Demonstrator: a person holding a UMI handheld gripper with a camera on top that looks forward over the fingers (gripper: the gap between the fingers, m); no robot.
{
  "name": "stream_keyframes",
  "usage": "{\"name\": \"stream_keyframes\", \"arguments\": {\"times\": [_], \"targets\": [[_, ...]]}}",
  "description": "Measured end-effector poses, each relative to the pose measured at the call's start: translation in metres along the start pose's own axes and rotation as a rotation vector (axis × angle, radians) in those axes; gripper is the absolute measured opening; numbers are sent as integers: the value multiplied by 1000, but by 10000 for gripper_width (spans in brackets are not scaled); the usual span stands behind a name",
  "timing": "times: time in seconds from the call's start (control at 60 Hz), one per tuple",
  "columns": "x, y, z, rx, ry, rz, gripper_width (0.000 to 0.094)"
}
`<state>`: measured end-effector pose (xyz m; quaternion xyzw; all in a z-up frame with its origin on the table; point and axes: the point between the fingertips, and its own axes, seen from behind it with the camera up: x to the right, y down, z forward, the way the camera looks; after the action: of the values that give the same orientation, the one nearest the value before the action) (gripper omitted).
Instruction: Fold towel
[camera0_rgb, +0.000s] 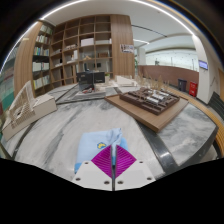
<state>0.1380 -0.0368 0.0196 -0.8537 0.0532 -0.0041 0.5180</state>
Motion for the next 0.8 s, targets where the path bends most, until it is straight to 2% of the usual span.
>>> {"name": "stream_keyframes", "arguments": {"times": [0.083, 0.133, 0.167, 0.25, 0.267, 0.3, 0.383, 0.633, 0.8], "targets": [[3, 0, -3, 8, -11, 6, 36], [3, -6, -6, 6, -17, 14, 125], [5, -7, -8, -5, -12, 25, 300], [5, -12, -23, -45, -24, 43, 900], [5, -13, -25, -49, -33, 46, 845], [2, -16, -34, -57, -61, 54, 803], [-1, -26, -64, -42, -82, 63, 834], [-32, -36, -176, 71, -126, -11, 830], [-50, -41, -210, 138, -149, -75, 828]]}}
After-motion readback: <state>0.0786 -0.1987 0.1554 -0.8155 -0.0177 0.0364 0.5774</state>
